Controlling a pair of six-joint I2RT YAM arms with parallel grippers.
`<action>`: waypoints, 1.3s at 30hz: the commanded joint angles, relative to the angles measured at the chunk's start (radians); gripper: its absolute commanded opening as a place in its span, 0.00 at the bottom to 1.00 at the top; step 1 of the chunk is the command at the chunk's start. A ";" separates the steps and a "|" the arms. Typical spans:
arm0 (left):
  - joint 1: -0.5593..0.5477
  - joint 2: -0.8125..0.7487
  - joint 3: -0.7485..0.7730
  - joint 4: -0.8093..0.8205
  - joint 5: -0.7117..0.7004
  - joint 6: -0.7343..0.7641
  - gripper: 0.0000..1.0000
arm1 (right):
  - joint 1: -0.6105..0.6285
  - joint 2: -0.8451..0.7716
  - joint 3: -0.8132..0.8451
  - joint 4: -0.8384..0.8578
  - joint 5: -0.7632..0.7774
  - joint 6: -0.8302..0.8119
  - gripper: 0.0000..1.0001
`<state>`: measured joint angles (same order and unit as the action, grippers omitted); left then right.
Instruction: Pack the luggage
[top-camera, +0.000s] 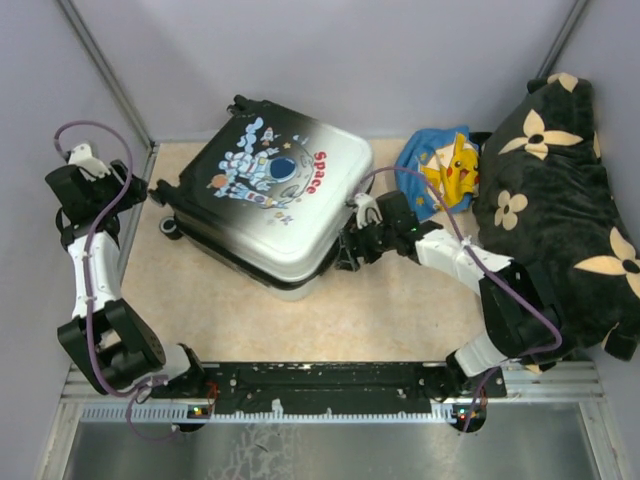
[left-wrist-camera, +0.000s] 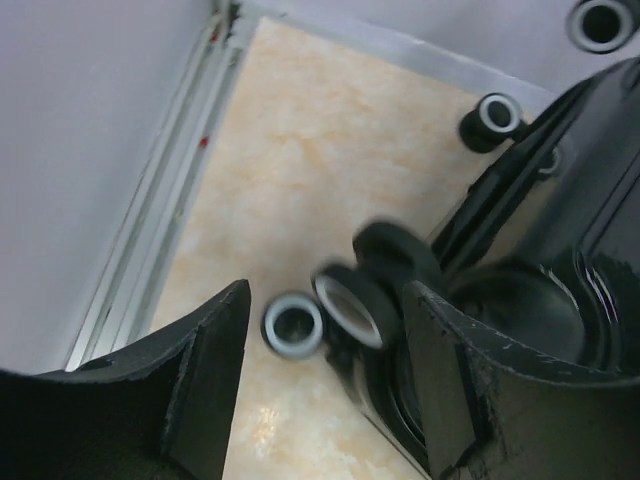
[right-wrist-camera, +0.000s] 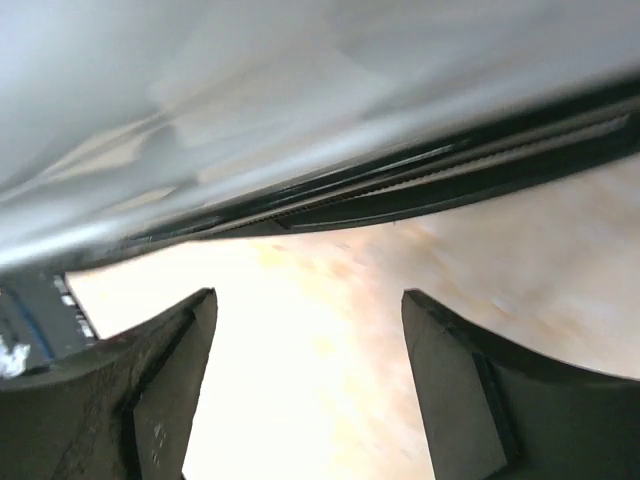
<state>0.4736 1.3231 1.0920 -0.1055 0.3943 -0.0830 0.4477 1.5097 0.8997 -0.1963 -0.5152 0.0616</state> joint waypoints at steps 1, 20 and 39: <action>0.020 -0.023 0.023 -0.085 -0.189 -0.033 0.69 | 0.054 -0.034 0.094 0.018 -0.068 -0.028 0.76; 0.034 -0.116 -0.244 -0.266 -0.093 -0.089 0.59 | -0.383 0.246 0.475 -0.025 -0.046 -0.130 0.70; -0.029 0.239 -0.177 0.026 0.288 -0.158 0.53 | -0.377 0.662 0.869 0.087 -0.145 0.040 0.69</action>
<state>0.4740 1.4879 0.8127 -0.2146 0.5262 -0.2169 0.0692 2.1338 1.6840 -0.1543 -0.5808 0.0891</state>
